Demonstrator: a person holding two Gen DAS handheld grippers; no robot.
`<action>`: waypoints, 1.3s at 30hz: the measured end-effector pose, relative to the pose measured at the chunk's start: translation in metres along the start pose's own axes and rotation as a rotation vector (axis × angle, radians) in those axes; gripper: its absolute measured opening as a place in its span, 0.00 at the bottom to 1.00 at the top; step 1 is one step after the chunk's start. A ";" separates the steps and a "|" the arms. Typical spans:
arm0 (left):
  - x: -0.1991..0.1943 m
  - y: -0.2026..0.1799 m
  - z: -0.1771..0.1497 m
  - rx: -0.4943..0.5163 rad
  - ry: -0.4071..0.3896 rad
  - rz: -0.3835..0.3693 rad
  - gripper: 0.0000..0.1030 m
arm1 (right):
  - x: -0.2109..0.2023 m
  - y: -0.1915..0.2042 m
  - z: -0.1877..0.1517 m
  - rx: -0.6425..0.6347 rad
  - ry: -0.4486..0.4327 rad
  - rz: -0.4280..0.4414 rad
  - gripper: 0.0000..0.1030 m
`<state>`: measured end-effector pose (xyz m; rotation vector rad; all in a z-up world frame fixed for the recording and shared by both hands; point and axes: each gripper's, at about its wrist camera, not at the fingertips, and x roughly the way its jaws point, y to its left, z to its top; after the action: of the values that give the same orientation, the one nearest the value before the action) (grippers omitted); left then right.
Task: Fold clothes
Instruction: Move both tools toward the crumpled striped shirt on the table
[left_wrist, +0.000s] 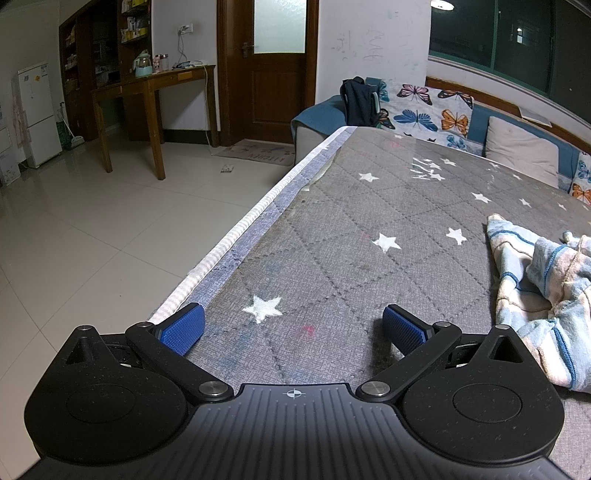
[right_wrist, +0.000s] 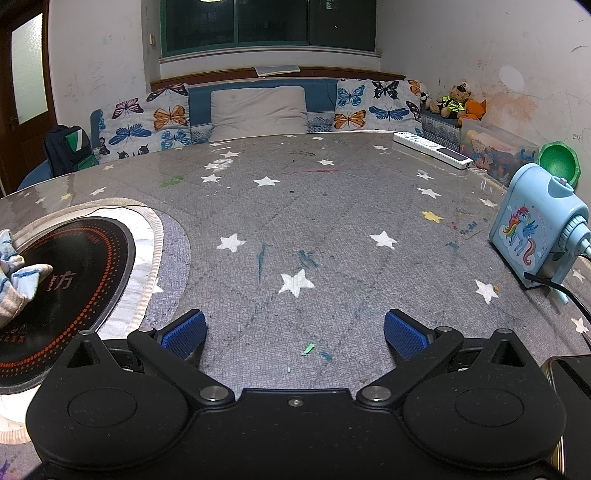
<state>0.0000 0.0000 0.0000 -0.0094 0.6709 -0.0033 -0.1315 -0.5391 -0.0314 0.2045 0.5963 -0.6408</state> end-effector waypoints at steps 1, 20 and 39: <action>0.000 0.000 0.000 0.001 0.000 0.001 1.00 | 0.000 0.001 0.000 0.000 0.000 0.000 1.00; 0.001 0.000 0.000 0.001 0.000 0.001 1.00 | 0.002 0.014 0.002 0.026 0.012 -0.034 1.00; -0.039 -0.036 0.011 0.081 -0.036 -0.127 1.00 | -0.046 0.055 -0.007 -0.053 -0.009 0.106 1.00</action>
<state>-0.0243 -0.0353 0.0331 0.0257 0.6333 -0.1516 -0.1303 -0.4701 -0.0101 0.1825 0.5889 -0.5225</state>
